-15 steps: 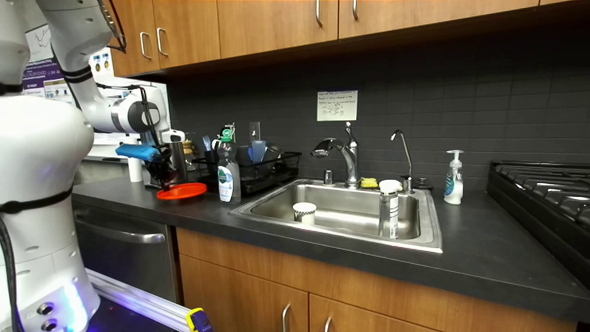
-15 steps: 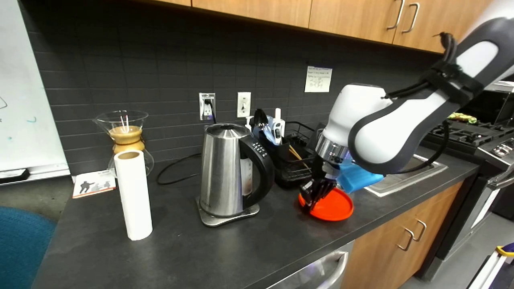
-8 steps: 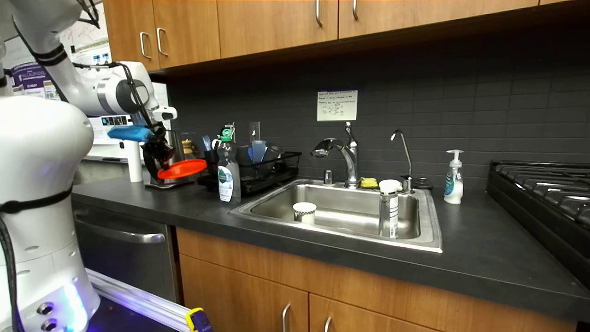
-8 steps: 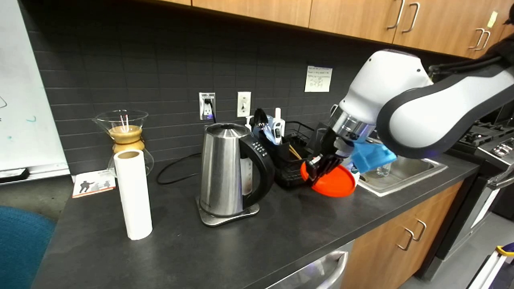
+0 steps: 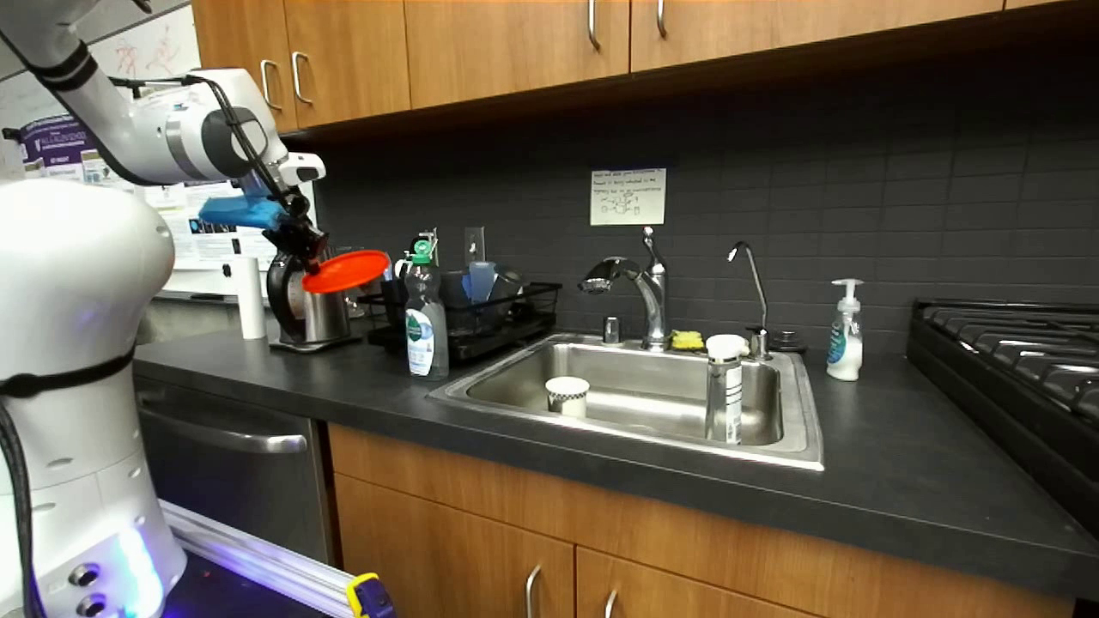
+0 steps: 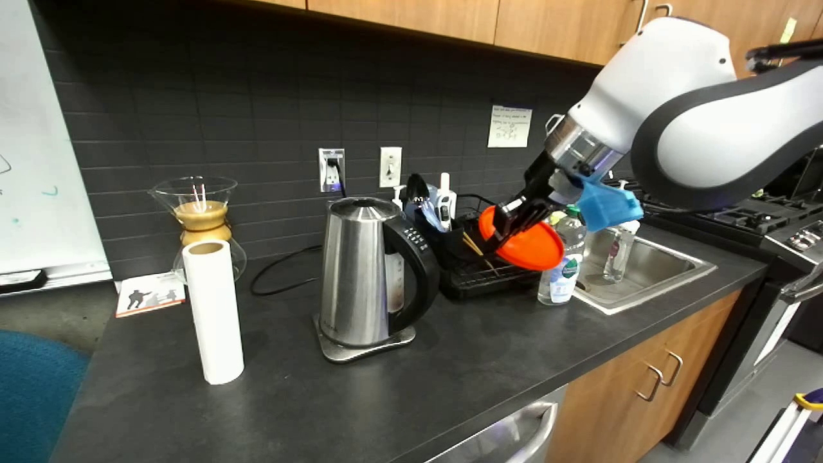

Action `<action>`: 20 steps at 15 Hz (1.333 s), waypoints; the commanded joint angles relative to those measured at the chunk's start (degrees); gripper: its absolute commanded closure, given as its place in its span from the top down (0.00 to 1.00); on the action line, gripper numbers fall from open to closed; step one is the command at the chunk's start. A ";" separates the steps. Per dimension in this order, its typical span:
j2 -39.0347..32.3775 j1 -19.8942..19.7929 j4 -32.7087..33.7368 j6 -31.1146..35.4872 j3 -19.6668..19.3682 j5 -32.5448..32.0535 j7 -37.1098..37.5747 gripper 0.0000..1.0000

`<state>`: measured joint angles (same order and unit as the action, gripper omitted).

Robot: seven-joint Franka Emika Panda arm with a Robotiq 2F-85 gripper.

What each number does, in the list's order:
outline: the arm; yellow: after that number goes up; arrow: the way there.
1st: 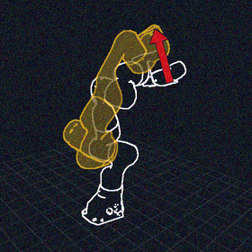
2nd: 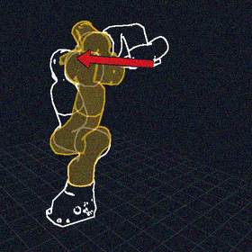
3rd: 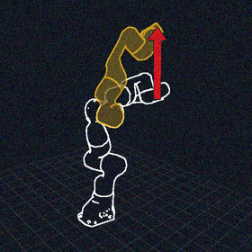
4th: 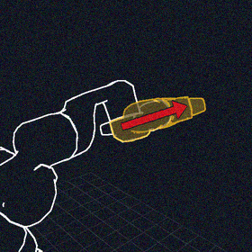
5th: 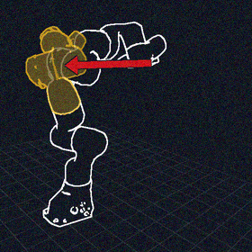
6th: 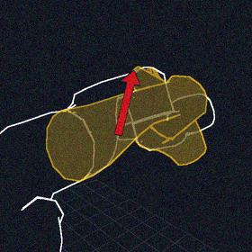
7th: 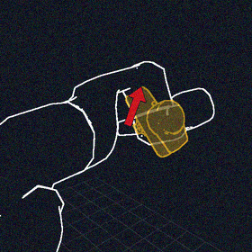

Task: Move the plate to the plate rack

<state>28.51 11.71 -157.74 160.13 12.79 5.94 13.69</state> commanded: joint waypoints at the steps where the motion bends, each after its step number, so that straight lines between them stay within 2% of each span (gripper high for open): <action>1: 3.53 0.84 0.96 -0.60 -2.18 0.32 -3.34 0.01; 6: 4.96 1.12 4.24 -0.93 -5.13 0.32 -7.75 0.01; 11: 3.70 3.17 8.51 -0.45 -9.82 1.44 -14.11 0.01; 16: 1.40 8.34 11.69 1.72 -15.30 5.98 -21.16 0.01; 20: -1.53 13.67 13.07 7.46 -18.78 10.49 -26.00 0.01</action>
<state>30.43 21.39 -146.83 163.42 -3.24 13.39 -8.52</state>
